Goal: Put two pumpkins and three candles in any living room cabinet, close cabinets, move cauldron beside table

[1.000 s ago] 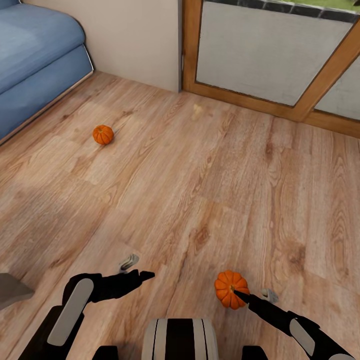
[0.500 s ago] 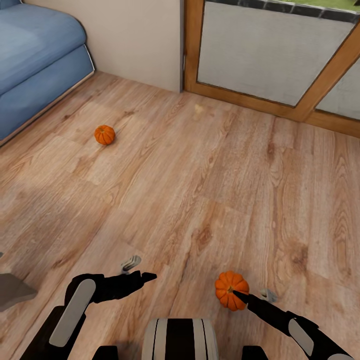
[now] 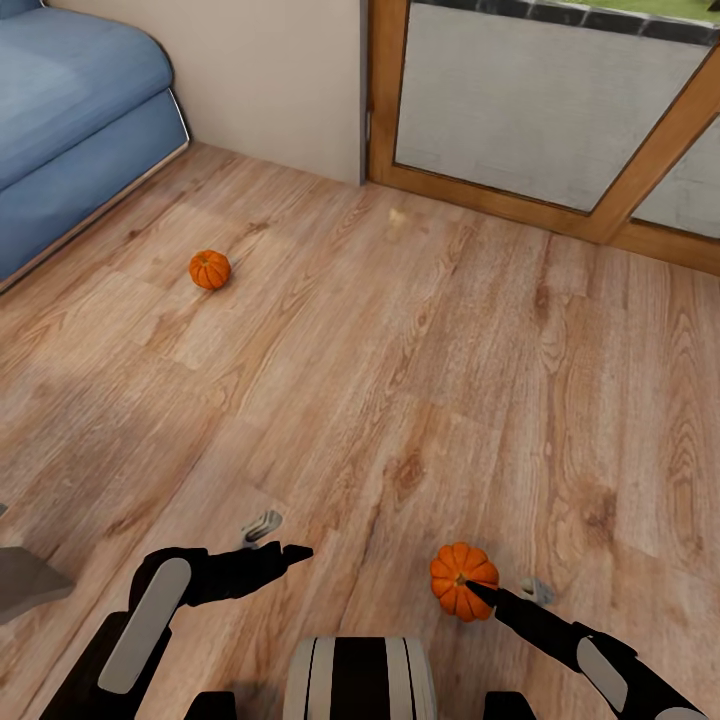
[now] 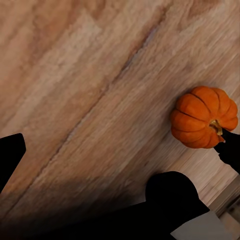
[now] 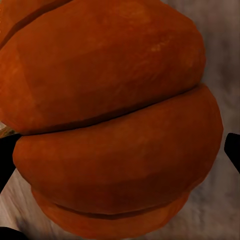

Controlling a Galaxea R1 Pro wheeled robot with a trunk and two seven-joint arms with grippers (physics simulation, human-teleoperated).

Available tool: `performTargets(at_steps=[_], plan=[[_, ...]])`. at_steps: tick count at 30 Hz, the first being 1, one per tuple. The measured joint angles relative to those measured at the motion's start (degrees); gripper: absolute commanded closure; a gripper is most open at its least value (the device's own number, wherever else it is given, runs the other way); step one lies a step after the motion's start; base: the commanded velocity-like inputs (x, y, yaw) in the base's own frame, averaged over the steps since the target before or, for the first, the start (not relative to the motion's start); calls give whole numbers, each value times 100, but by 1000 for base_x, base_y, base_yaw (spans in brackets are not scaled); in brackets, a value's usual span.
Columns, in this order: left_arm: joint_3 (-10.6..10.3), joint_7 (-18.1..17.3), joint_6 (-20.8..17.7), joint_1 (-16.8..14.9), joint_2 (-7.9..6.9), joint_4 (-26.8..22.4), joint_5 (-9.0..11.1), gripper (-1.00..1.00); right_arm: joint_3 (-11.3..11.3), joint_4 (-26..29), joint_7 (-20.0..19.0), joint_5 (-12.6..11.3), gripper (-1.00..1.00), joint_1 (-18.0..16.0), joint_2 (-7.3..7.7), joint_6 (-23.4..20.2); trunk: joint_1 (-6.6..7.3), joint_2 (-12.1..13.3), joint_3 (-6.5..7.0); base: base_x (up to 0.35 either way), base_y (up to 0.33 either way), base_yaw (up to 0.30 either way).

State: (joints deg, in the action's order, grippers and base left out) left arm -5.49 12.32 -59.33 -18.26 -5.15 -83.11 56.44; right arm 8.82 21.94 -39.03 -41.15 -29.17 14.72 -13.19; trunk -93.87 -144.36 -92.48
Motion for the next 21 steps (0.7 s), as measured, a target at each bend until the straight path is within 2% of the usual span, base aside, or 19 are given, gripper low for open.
performTargets(at_steps=[1, 21], plan=[[1, 0, 0, 0, 0, -2, 0, -100, 0, 0, 0, 0, 100, 0, 0, 0, 0, 0, 0, 0, 0, 0], [2, 0, 0, 0, 0, 2, 0, -100, 2, 0, 3, 4, 100, 0, -9, 4, 5, 3, 44, 0, 0, 0]])
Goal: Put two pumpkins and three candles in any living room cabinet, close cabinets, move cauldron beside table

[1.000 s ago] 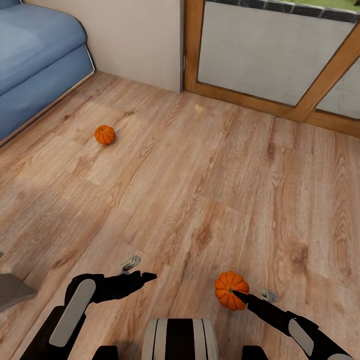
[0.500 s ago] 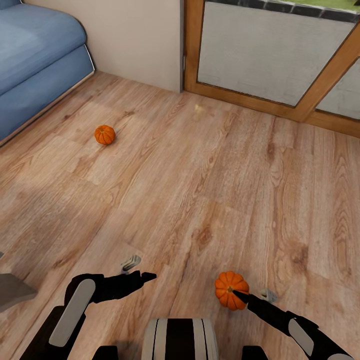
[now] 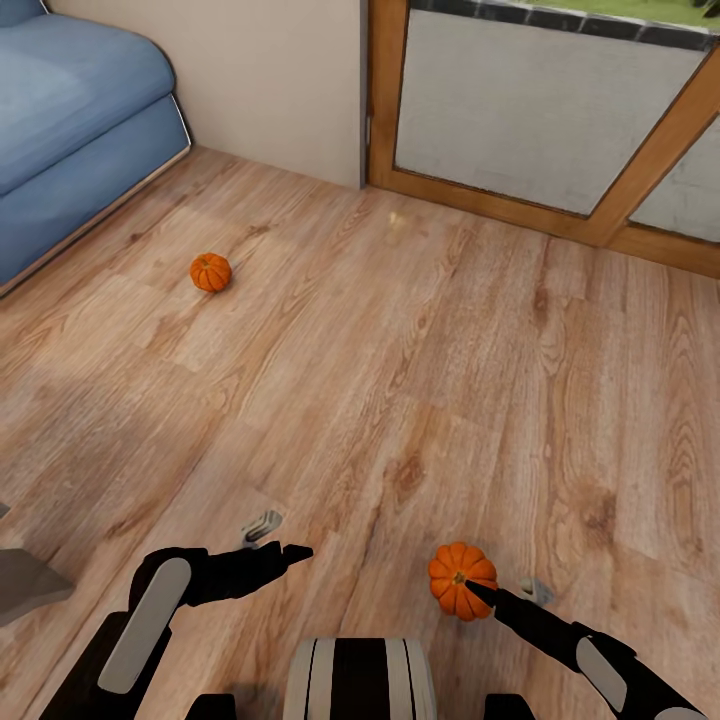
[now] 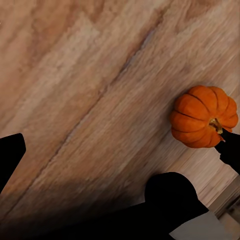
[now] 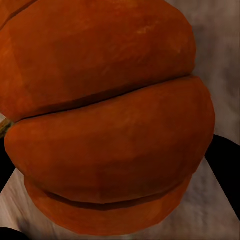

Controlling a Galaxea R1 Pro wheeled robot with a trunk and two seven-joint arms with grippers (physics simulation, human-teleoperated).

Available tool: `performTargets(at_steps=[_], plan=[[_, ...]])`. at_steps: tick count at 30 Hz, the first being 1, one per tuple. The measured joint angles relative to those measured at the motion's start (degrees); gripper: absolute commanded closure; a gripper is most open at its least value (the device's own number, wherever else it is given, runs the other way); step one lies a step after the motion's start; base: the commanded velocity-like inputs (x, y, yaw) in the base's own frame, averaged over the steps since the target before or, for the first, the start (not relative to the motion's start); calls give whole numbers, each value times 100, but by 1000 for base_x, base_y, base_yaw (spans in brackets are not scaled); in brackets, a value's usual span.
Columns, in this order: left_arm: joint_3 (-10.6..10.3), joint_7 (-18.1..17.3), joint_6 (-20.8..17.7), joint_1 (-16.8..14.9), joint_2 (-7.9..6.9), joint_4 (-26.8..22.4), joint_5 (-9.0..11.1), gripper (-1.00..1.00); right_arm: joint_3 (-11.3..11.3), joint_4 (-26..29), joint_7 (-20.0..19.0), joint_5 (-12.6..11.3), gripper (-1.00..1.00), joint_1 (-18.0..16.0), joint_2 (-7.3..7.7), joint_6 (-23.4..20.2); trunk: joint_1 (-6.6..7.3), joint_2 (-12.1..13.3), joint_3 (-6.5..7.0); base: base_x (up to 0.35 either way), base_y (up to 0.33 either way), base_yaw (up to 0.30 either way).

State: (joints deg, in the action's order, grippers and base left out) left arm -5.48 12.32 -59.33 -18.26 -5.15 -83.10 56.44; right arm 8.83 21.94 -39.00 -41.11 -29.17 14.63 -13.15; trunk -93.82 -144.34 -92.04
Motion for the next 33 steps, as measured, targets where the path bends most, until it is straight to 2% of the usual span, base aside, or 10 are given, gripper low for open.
performTargets(at_steps=[16, 30, 33], plan=[[2, 0, 0, 0, 0, 0, 0, -100, -1, -1, 3, -1, 100, 0, 0, -1, 3, 1, 22, 0, 0, 0], [-4, 0, 0, 0, 0, 0, 2, -100, -3, 5, 2, -10, 100, -1, 0, 1, 39, 20, 332, 0, 0, 0], [-5, 0, 0, 0, 0, 1, 2, -100, -4, 14, -19, -18, 100, -1, 5, 117, 47, 24, 398, 0, 0, 0]])
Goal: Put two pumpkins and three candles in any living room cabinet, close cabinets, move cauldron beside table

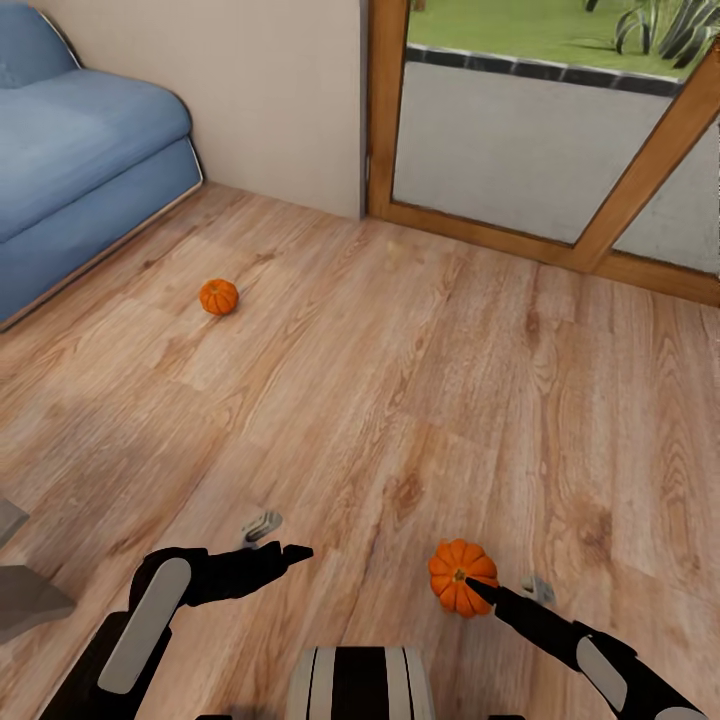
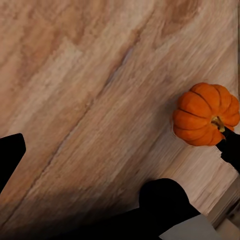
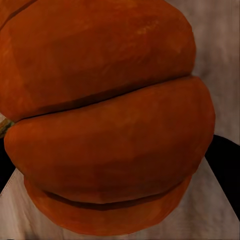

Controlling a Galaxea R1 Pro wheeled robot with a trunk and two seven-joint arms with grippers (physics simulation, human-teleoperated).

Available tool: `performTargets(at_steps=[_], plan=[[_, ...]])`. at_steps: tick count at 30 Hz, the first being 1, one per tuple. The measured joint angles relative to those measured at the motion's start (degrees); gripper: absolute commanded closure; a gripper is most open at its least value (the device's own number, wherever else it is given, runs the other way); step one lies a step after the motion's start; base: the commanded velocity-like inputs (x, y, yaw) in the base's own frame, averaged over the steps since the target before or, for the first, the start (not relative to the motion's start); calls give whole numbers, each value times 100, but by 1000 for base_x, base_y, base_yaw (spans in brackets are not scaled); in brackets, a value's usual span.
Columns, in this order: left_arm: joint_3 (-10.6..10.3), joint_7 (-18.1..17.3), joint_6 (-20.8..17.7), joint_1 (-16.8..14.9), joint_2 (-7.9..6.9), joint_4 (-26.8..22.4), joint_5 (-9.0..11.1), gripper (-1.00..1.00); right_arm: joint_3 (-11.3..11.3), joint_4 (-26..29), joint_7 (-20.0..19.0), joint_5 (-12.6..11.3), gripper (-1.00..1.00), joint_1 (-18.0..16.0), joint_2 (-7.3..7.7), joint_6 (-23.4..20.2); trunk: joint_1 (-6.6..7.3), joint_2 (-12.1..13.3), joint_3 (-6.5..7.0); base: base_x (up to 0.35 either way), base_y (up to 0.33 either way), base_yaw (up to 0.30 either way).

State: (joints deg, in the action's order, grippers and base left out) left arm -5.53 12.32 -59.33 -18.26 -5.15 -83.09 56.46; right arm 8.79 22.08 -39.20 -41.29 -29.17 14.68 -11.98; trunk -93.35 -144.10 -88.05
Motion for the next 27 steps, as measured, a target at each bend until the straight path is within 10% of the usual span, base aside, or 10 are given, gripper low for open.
performTargets(at_steps=[8, 17, 27], plan=[[1, 8, 4, 0, -5, 1, -6, -100, -30, 401, -148, -62, 100, 6, 80, -53, 21, 11, 178, 0, 0, 0], [73, 8, -2, 0, -42, 1, -41, -100, -614, 2986, -138, -134, 100, -5, 24, -1724, 44, 23, 377, 0, 0, 0], [80, 27, 17, 2, -53, 6, -86, -100, -631, 3467, 98, -3, 100, -15, -294, -2198, 70, 36, 599, 0, 0, 0]])
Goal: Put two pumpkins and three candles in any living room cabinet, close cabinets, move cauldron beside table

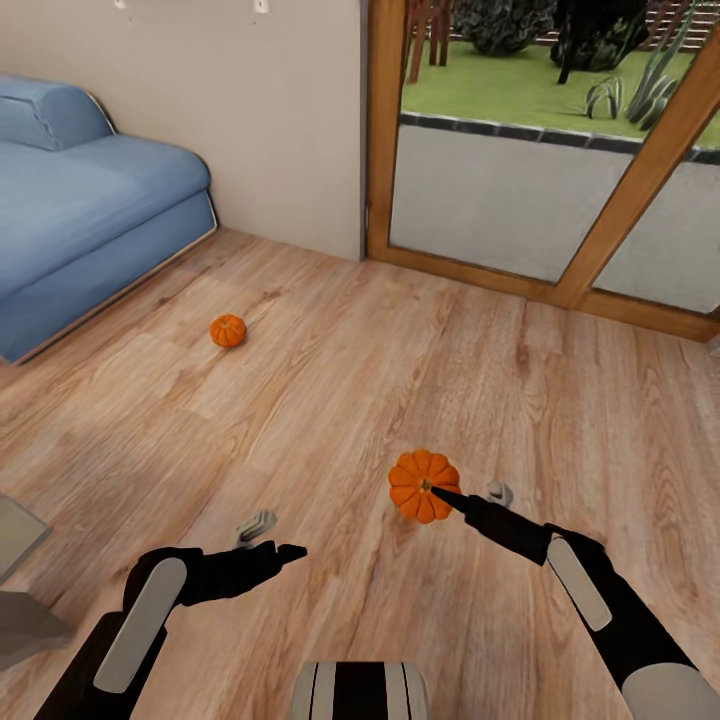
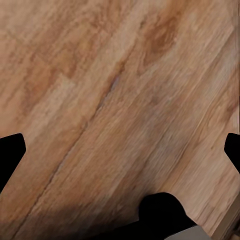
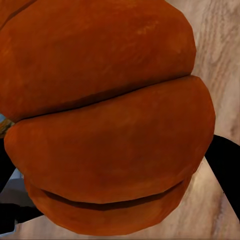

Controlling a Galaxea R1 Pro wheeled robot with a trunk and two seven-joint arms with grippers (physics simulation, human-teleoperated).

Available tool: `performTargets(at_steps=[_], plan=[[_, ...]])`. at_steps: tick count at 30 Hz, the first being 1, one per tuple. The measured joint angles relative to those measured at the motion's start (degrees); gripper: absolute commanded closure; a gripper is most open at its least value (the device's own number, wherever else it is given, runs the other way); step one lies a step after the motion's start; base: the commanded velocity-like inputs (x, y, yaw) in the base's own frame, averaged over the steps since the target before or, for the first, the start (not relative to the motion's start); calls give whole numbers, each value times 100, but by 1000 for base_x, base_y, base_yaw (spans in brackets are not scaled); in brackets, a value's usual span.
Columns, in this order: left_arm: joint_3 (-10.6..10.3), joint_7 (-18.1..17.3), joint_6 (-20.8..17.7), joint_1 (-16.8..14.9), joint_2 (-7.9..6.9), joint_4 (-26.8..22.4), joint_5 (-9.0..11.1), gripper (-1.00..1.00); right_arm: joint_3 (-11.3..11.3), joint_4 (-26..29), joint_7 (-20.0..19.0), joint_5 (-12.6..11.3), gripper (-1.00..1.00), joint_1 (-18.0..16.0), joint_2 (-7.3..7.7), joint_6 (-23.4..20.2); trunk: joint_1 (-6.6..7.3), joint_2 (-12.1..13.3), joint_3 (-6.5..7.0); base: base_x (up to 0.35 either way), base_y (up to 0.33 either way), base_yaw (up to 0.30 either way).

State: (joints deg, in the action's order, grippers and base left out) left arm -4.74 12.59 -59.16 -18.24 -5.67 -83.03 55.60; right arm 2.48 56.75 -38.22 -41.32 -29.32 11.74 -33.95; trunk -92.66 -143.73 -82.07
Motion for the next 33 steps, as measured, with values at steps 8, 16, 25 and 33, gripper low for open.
performTargets(at_steps=[8, 16, 25, 33], plan=[[5, -4, 0, 1, -7, -1, -7, -100, -10, 19, 6, -40, 100, -1, 34, -101, 21, 11, 177, 0, 0, 0], [-22, 9, 1, 3, -28, 2, 0, -100, -19, 37, 4, -56, 100, -3, 35, -125, 41, 21, 355, 0, 0, 0], [-49, 26, 9, 0, -24, 2, -10, -100, -19, 37, 5, -49, 100, -1, 5, -123, 64, 34, 554, 0, 0, 0], [-38, 32, 9, 3, -26, 29, -11, -100, -11, 29, 6, -40, 100, -3, -8, -110, 85, 44, 732, 0, 0, 0]])
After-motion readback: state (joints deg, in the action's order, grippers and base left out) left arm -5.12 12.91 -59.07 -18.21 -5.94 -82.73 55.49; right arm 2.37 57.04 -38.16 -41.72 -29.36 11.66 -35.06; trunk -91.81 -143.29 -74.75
